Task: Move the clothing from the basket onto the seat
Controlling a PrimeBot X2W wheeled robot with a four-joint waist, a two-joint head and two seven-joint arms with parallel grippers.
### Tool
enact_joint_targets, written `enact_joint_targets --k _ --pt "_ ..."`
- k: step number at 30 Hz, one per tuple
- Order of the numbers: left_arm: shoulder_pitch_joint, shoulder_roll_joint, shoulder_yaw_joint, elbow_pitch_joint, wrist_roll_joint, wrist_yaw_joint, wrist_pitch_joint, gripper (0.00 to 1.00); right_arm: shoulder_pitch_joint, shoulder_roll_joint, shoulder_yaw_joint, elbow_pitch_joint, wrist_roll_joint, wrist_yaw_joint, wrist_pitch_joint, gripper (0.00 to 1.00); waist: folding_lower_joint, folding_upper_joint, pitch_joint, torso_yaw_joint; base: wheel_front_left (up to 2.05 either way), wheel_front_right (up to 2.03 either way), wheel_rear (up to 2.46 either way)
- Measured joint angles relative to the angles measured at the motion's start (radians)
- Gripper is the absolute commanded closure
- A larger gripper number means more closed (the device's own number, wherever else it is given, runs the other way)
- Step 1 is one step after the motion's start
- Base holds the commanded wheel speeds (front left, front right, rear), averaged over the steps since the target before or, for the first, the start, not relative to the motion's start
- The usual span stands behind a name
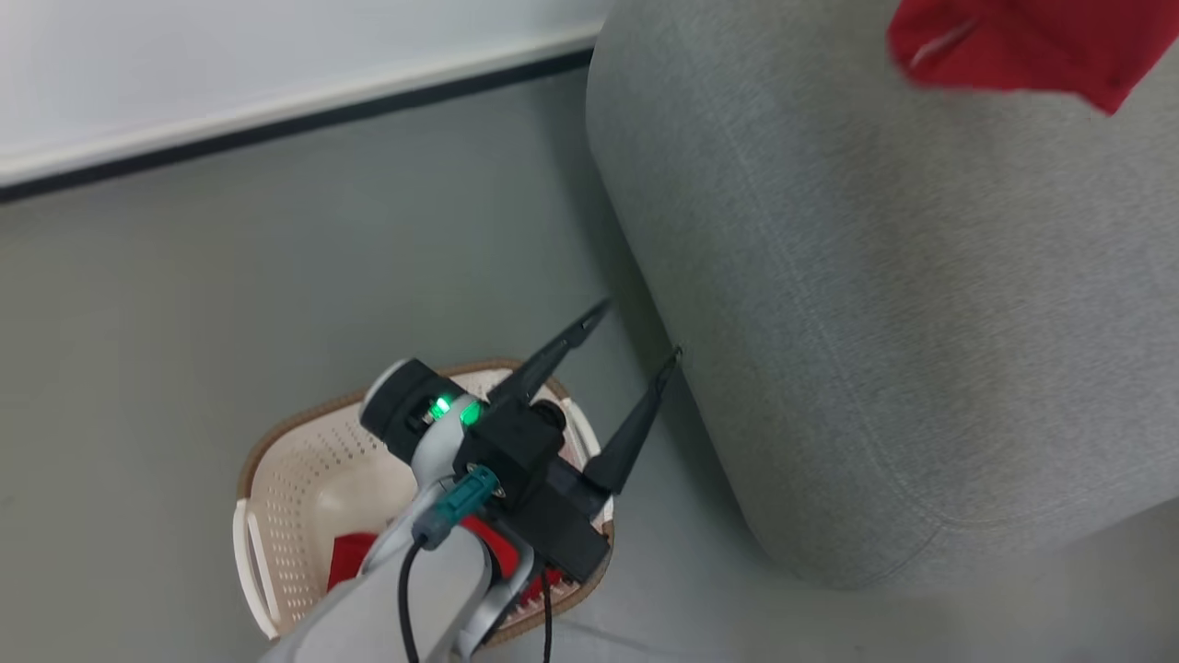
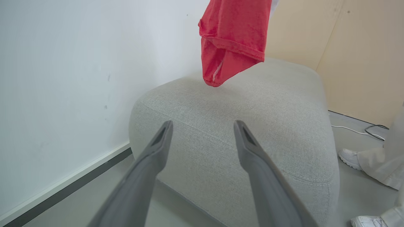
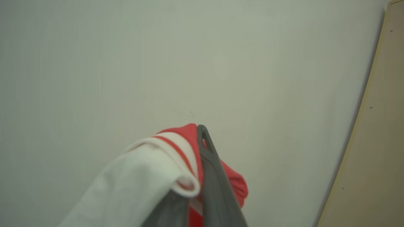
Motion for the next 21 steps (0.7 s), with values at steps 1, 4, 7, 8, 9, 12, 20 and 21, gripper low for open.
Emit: enact_joint_targets --k 1,4,7,8,9,12,20,21 --pt "-0.007 0.005 0.003 -0.009 0.002 0.004 0.004 0.0 -0.015 -0.004 -0.002 0.007 -0.004 -0.001 0.002 1.0 -0.0001 0.0 0.014 0.004 0.0 0.0 0.0" --pt "-0.024 0.02 0.015 -0.034 0.025 0.007 0.009 0.0 -0.029 0.002 -0.002 0.047 -0.008 -0.009 0.002 1.0 0.0 0.0 0.059 0.015 0.0 0.0 0.0" --pt "-0.051 0.026 0.017 -0.053 0.038 0.013 0.02 0.0 -0.016 0.019 -0.009 0.105 0.002 -0.017 -0.003 1.0 0.0 0.0001 0.105 0.021 0.0 0.0 0.0" --pt "-0.061 0.028 0.017 -0.062 0.045 0.013 0.021 0.0 -0.006 0.028 -0.013 0.125 0.012 -0.018 -0.008 1.0 0.0 0.0001 0.12 0.023 0.0 0.0 0.0" --pt "-0.072 0.031 0.016 -0.07 0.051 0.013 0.023 0.0 0.006 0.035 -0.015 0.142 0.019 -0.018 -0.012 1.0 0.0 0.0001 0.135 0.023 0.0 0.0 0.0" --pt "-0.099 0.043 0.012 -0.089 0.065 0.013 0.044 0.0 0.051 0.061 -0.014 0.19 0.03 -0.027 -0.026 1.0 0.0 0.0001 0.181 0.024 0.0 0.0 0.0" --pt "-0.156 0.062 -0.012 -0.12 0.113 0.002 0.077 0.0 0.114 0.172 0.002 0.334 0.05 -0.029 -0.081 1.0 0.0 0.0001 0.299 0.008 0.0 0.0 0.0" --pt "-0.161 0.061 -0.016 -0.119 0.115 -0.003 0.082 0.0 0.126 0.187 0.002 0.352 0.052 -0.037 -0.089 1.0 0.0 0.0 0.312 0.005 0.0 0.0 0.0"
